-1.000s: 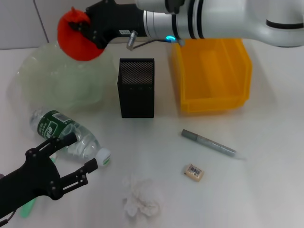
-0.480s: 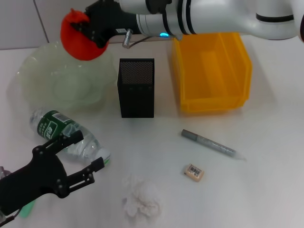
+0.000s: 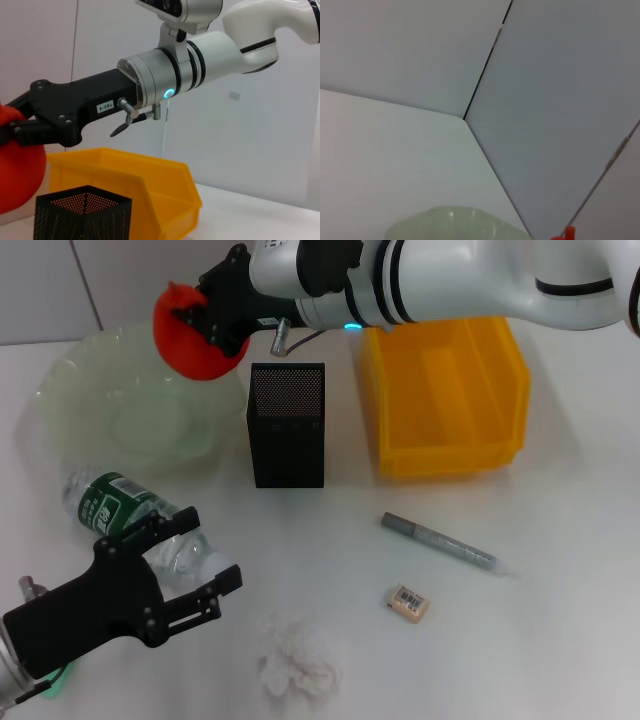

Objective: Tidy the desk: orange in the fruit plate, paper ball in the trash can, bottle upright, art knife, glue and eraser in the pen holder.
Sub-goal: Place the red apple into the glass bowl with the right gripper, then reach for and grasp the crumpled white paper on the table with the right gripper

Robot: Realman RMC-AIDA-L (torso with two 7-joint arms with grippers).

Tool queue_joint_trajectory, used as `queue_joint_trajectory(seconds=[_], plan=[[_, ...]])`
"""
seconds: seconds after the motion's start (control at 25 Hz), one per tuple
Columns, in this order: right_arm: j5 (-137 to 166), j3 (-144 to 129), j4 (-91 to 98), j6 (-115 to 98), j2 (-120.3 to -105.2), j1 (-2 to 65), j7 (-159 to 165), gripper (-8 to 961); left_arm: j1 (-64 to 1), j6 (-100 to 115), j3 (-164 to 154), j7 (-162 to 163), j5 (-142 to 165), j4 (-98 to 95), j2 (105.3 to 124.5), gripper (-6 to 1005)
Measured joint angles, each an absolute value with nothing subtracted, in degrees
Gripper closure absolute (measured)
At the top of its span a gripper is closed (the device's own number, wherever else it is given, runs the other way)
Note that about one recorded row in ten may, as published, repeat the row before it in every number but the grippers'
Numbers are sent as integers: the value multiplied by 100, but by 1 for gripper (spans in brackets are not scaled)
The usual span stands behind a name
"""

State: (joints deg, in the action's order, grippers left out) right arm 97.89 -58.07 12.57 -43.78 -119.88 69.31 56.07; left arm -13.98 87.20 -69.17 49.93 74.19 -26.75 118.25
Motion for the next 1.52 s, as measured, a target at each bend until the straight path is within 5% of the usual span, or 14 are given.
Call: queue_joint_trajectory(seconds=[0.52,0.92,1.0,1.16,1.52], plan=[[9754,-5931,1310,-4549,-11988,6956,5607,751,-1620,8625,-6917,4966,7419,-2461,11825,182],[9724,-5966,1406,-4625,-11988,6911,5605,298,-1662,8559,-6917,4963,7418,-2461,11837,184],[9684,-5969,1544,-4710,-11988,6826,5625,296,-1662,8559,-6915,4963,7418,-2461,11838,185],[9523,-6116,2340,-5340,-11986,6288,6181,290,-1661,8562,-6881,4963,7417,-2461,11837,185],[9566,-6883,5617,-6378,-11921,3782,8395,289,-1616,8625,-6853,4931,7380,-2529,11831,187]])
